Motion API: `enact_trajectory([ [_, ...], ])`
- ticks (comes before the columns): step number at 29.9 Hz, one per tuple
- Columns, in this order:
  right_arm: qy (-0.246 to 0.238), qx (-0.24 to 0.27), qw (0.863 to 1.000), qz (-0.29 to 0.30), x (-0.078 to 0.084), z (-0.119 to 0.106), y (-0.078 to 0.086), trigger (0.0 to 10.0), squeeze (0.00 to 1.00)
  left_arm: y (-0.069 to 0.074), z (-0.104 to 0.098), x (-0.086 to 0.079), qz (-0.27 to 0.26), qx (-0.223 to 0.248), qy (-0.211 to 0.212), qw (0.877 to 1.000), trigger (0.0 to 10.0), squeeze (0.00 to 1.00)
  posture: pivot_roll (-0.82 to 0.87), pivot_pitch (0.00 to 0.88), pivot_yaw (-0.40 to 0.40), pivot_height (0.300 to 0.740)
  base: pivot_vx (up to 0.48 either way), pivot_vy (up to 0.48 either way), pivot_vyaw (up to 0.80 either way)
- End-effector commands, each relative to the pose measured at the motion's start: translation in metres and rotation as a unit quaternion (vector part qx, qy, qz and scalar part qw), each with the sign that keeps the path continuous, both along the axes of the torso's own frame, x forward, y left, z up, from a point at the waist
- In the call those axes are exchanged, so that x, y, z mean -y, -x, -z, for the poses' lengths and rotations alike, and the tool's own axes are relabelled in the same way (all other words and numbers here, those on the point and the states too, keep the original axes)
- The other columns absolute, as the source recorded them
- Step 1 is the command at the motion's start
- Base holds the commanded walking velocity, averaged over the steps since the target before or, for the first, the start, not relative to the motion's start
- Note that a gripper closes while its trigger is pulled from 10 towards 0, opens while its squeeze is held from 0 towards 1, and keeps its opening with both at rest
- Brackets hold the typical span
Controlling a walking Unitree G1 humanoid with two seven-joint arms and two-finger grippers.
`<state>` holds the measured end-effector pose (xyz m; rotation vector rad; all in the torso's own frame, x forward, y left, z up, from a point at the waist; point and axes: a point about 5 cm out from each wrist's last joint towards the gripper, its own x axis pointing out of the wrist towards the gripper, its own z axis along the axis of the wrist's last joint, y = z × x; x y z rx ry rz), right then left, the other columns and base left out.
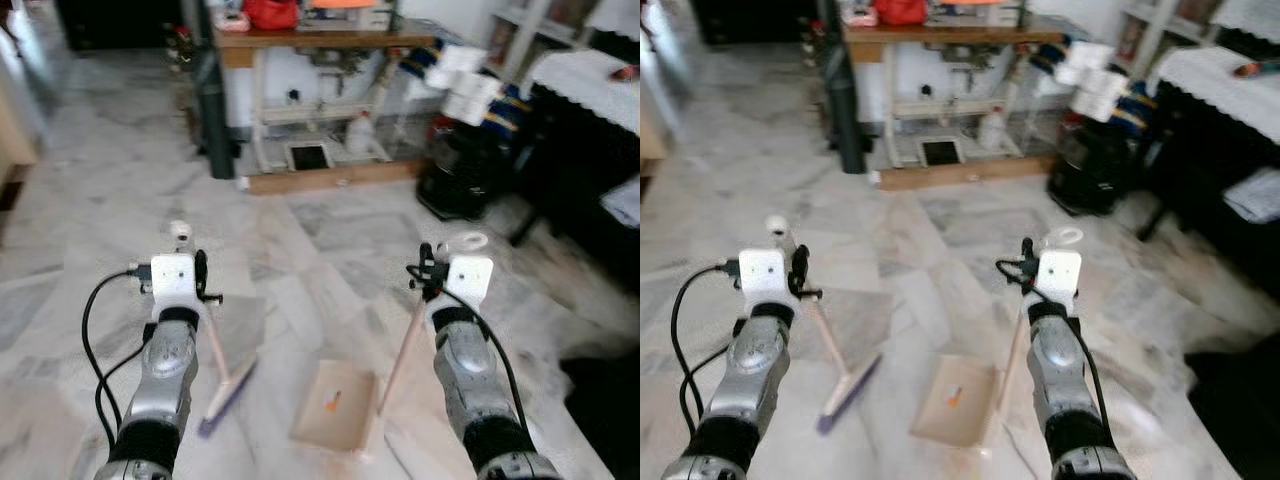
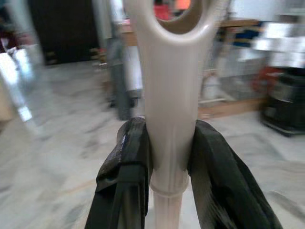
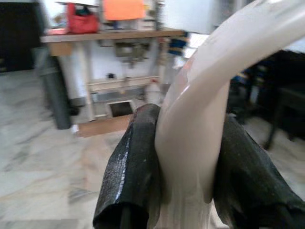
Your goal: Sweep floor
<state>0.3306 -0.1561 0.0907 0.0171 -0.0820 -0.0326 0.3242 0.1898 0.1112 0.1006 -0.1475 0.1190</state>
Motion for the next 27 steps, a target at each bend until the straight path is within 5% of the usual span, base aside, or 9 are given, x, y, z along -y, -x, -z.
enact_trajectory([
  [1,-0.006,0.021,1.0,0.003,0.0003,-0.0114,-0.0044,10.0,0.0,-0.0035,-0.0127,0.001,0.003,0.025,-0.007,1.0,10.0,0.0,0.02,0.001,-0.049,0.74,0.0,0.0,-0.74],
  [27,-0.007,0.02,1.0,-0.002,-0.0036,-0.0105,-0.005,10.0,0.0,-0.0057,-0.0149,0.001,0.007,0.028,-0.008,1.0,10.0,0.0,0.03,0.0,-0.042,0.74,0.0,0.0,-0.73],
])
